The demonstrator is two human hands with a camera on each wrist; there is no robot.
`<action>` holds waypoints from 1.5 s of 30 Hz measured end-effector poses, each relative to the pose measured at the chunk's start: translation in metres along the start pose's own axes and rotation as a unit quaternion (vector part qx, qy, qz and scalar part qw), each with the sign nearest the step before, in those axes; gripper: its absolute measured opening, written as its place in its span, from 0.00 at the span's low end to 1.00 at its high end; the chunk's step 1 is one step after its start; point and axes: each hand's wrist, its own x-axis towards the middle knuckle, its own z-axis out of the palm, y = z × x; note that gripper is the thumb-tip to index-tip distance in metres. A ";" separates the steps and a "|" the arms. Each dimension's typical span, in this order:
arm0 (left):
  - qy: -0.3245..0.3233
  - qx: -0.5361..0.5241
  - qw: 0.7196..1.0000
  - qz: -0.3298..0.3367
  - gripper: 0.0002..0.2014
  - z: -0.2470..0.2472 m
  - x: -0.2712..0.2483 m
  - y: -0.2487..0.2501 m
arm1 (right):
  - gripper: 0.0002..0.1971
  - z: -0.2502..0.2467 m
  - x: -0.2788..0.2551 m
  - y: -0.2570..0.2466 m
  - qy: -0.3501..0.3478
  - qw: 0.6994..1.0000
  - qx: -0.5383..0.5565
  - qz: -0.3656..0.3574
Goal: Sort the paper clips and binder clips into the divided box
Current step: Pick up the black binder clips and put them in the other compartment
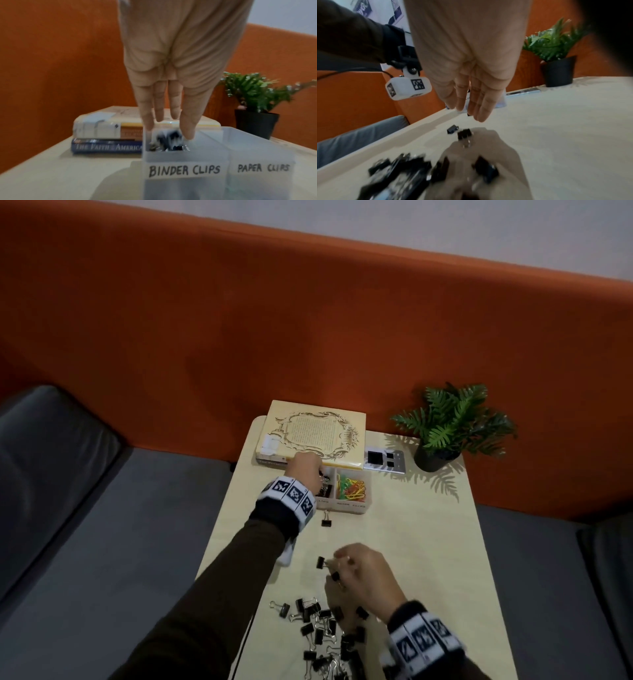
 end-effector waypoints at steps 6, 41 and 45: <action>-0.059 0.113 0.988 0.085 0.12 0.041 -0.022 0.010 | 0.11 0.023 -0.035 0.032 -0.009 0.999 -0.043 -0.031; -0.105 -0.071 0.992 0.003 0.14 0.101 -0.154 -0.050 | 0.15 0.034 -0.013 0.011 -0.160 0.981 -0.108 -0.004; -0.104 -0.068 0.992 -0.008 0.14 0.096 -0.151 -0.052 | 0.12 0.028 -0.014 0.016 -0.140 0.986 -0.086 -0.021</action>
